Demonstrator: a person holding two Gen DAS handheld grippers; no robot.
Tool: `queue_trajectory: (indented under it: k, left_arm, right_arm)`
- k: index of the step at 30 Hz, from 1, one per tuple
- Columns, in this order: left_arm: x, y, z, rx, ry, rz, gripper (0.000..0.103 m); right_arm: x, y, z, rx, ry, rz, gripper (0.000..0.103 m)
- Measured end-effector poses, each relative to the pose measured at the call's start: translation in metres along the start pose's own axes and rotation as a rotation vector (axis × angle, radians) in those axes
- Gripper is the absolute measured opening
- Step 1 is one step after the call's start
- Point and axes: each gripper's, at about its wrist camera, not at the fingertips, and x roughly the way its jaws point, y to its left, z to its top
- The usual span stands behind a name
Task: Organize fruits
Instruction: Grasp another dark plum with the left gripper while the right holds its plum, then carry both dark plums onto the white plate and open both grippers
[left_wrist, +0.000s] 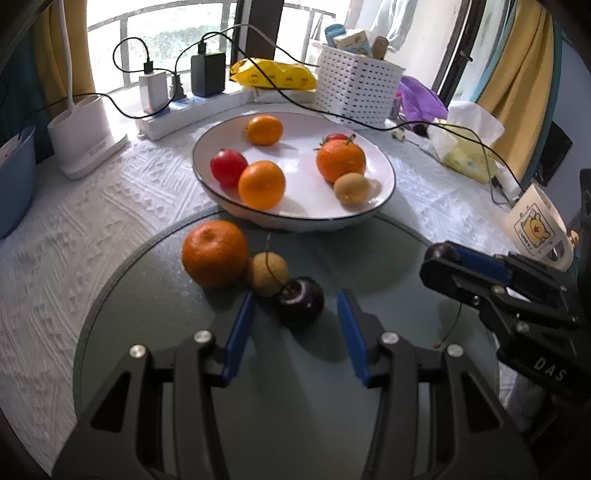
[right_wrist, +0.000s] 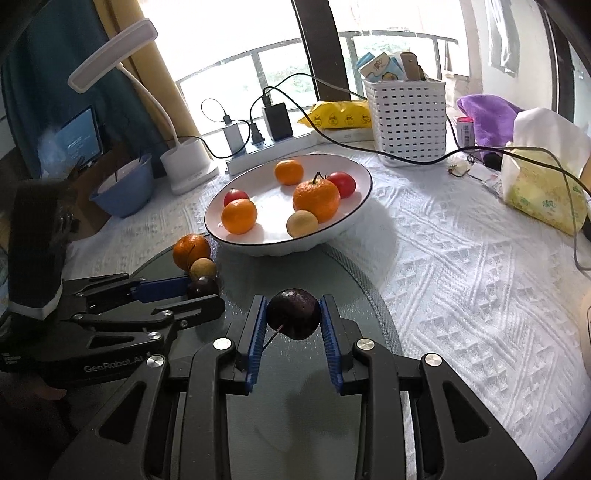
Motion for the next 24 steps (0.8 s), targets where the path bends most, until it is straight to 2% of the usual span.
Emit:
queue_trajectory:
  k: [1, 2, 3, 5, 13, 24]
  left_arm:
    - [0.0, 0.001, 0.0, -0.007, -0.002, 0.001, 0.046]
    - [0.0, 0.002, 0.001, -0.009, -0.005, 0.003, 0.039]
    - [0.0, 0.003, 0.001, -0.009, -0.004, 0.001, 0.039]
    - [-0.001, 0.003, 0.0, -0.008, -0.005, -0.018, 0.028]
    - [-0.011, 0.004, -0.003, 0.008, -0.028, -0.05, 0.028]
    - [-0.038, 0.012, 0.005, 0.003, -0.118, -0.087, 0.028]
  right_arm:
    - [0.001, 0.0, 0.001, 0.0, 0.0, -0.001, 0.031]
    - [0.001, 0.0, 0.002, 0.0, 0.0, -0.003, 0.031]
    - [0.001, 0.001, 0.003, 0.0, 0.0, -0.004, 0.031]
    - [0.002, 0.002, 0.004, -0.004, 0.0, -0.007, 0.031]
    - [0.001, 0.01, 0.007, -0.025, 0.001, -0.025, 0.031]
    - [-0.001, 0.022, 0.019, -0.06, -0.012, -0.047, 0.031]
